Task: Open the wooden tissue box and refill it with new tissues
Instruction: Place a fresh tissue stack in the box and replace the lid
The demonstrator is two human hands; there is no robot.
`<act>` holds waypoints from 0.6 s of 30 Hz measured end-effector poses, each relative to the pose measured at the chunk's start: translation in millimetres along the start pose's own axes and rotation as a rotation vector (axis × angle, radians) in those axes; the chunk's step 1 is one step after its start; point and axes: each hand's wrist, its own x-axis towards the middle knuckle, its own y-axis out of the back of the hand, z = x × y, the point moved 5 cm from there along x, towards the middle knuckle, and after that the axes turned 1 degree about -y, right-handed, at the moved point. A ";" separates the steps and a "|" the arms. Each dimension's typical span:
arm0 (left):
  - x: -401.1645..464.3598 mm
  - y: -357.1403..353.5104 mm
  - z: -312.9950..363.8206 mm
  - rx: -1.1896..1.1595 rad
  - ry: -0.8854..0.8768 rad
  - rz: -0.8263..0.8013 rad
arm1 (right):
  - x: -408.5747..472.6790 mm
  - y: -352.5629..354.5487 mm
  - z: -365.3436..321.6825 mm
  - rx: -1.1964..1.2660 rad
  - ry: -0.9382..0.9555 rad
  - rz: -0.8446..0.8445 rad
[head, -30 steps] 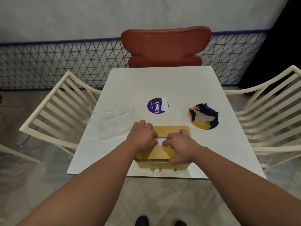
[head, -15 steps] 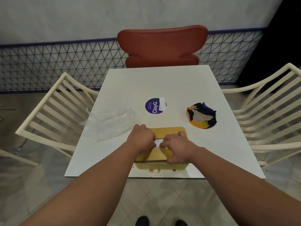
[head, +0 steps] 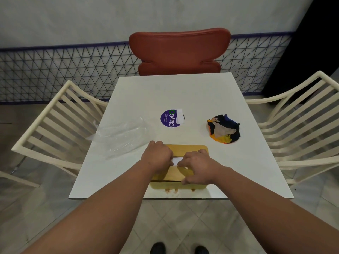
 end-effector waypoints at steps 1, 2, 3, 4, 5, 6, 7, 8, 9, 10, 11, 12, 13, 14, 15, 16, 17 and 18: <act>0.2 -0.3 0.0 -0.005 0.003 0.001 | -0.8 3.2 4.3 0.046 -0.043 0.063; 0.7 -1.4 -0.3 -0.014 0.007 0.001 | -1.7 6.6 9.2 0.069 -0.090 0.137; 1.1 -2.5 -0.2 -0.026 0.014 0.001 | -2.4 8.3 14.3 0.066 -0.135 0.193; 1.3 -4.1 -0.1 -0.043 0.021 0.002 | -2.7 8.1 18.6 0.054 -0.174 0.218; 1.3 -5.2 -0.1 -0.062 0.025 0.008 | -2.2 6.5 22.1 0.052 -0.202 0.219; 0.7 -6.4 -0.3 -0.086 0.024 0.018 | -1.1 4.1 24.4 0.058 -0.216 0.208; 0.0 -6.6 -0.1 -0.115 0.014 0.032 | 0.1 2.1 25.5 0.071 -0.222 0.196; -2.1 -5.5 -0.1 -0.147 -0.006 0.054 | 1.5 1.2 25.4 0.084 -0.223 0.187; -5.0 -3.8 0.1 -0.182 -0.030 0.074 | 2.8 0.5 24.7 0.095 -0.220 0.178; -7.7 -2.2 -0.5 -0.224 -0.052 0.087 | 4.3 0.5 24.0 0.105 -0.215 0.169; -10.6 -0.9 -1.8 -0.271 -0.070 0.095 | 5.6 0.3 22.7 0.113 -0.208 0.159; -12.7 -0.6 -3.8 -0.316 -0.079 0.096 | 6.5 0.1 21.2 0.115 -0.204 0.148; -14.4 -0.5 -5.8 -0.351 -0.082 0.091 | 7.0 -0.2 19.8 0.113 -0.202 0.141; -15.6 -0.6 -7.6 -0.371 -0.082 0.081 | 7.6 0.1 19.1 0.111 -0.203 0.141; -16.2 -0.5 -8.6 -0.382 -0.081 0.070 | 7.8 0.3 19.3 0.111 -0.205 0.145; -16.9 -0.5 -9.3 -0.391 -0.077 0.061 | 7.7 0.6 19.3 0.107 -0.203 0.150; -17.8 -0.2 -9.4 -0.399 -0.069 0.055 | 7.2 0.7 18.9 0.101 -0.196 0.151; -18.8 0.2 -9.4 -0.408 -0.057 0.052 | 6.8 1.1 18.5 0.096 -0.186 0.157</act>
